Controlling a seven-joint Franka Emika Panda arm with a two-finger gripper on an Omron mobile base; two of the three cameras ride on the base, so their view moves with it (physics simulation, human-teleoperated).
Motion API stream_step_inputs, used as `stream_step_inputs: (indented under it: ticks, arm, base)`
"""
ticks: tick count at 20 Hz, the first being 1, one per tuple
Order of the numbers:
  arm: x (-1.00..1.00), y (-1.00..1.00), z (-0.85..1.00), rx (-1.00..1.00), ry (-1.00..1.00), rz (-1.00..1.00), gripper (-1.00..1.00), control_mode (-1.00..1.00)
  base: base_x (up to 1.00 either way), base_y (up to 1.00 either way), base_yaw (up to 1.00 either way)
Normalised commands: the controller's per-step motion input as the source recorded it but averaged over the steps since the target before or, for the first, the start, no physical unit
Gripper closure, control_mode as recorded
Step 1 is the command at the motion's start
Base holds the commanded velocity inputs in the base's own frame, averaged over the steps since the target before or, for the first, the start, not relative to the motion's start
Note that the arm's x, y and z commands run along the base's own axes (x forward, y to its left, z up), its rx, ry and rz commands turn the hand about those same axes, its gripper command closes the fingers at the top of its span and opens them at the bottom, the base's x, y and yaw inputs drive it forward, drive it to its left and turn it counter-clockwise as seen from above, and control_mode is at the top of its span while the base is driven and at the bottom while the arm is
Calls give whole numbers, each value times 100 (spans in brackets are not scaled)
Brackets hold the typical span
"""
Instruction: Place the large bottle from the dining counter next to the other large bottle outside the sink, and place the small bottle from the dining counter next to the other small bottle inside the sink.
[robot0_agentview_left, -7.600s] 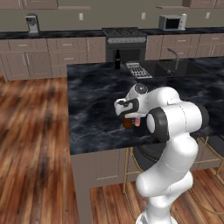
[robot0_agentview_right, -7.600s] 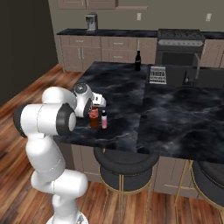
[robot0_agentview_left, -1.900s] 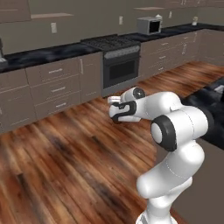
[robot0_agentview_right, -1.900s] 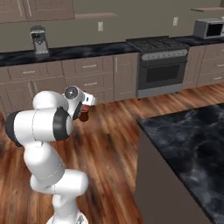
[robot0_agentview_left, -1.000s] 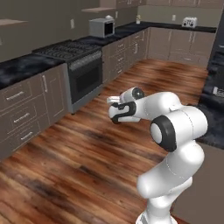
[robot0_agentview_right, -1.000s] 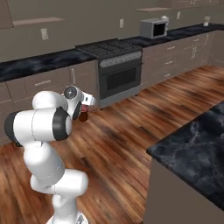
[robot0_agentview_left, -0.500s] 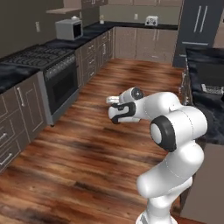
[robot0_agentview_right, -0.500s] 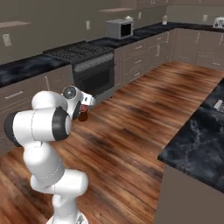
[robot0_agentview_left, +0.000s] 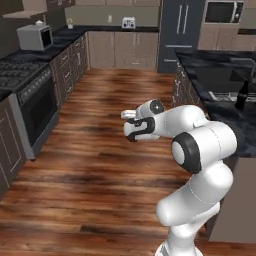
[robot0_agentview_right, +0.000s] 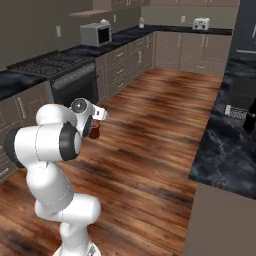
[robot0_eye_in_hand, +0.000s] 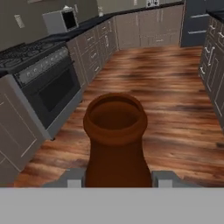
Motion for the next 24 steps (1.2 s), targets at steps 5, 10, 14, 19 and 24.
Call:
stream_step_inputs:
  ticks: [5, 10, 14, 19, 24]
  arm:
    - [0, 0, 0, 0, 0, 0, 100, 100]
    - [0, 0, 0, 0, 0, 0, 100, 100]
    - [0, 0, 0, 0, 0, 0, 100, 100]
    - [0, 0, 0, 0, 0, 0, 100, 100]
    - [0, 0, 0, 0, 0, 0, 100, 100]
  base:
    - [43, 48, -41]
    - [53, 47, -39]
    - [61, 46, -38]
    - [55, 50, -37]
    - [58, 54, -38]
